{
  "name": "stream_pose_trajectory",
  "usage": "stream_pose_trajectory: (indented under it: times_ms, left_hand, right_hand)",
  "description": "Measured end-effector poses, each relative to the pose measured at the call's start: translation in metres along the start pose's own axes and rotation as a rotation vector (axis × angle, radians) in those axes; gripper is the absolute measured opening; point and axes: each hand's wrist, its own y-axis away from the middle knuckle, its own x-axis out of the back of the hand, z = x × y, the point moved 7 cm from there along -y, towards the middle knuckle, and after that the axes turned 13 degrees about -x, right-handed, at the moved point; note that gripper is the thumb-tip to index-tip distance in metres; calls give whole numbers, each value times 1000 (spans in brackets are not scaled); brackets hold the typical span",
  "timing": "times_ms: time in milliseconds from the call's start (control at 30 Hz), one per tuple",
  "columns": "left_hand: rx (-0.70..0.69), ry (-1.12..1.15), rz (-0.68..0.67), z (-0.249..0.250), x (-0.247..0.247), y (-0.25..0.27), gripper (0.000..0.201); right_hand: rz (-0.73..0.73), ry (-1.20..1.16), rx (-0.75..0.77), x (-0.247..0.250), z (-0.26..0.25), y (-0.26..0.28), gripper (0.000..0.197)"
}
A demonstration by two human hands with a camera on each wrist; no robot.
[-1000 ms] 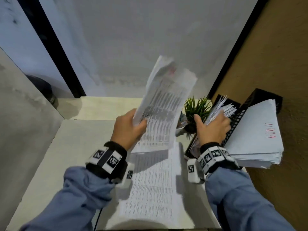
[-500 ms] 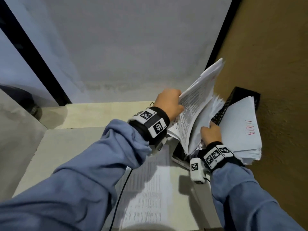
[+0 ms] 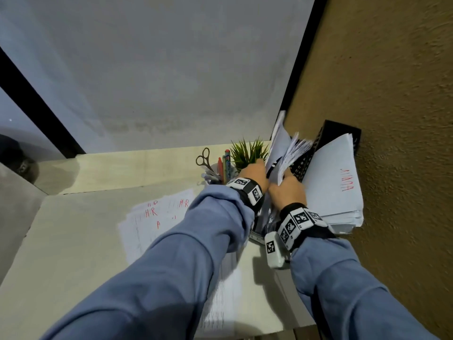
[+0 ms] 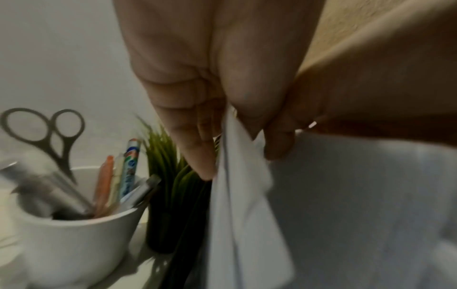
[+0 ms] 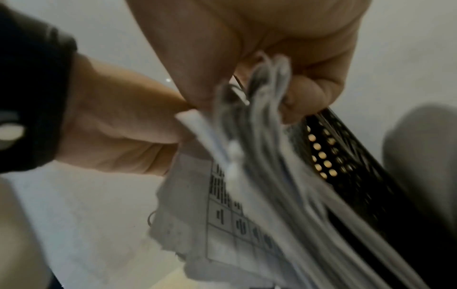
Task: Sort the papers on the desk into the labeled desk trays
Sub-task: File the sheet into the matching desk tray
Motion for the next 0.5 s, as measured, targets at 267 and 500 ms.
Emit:
stream_pose_trajectory:
  times_ms: [267, 500]
  left_hand:
    - [-53, -152, -15, -2, 9, 6, 26]
    - [-14, -102, 13, 4, 26, 0, 28]
  right_hand:
    - [4, 21, -3, -5, -1, 1, 51]
    - [28, 64, 16, -7, -10, 11, 56]
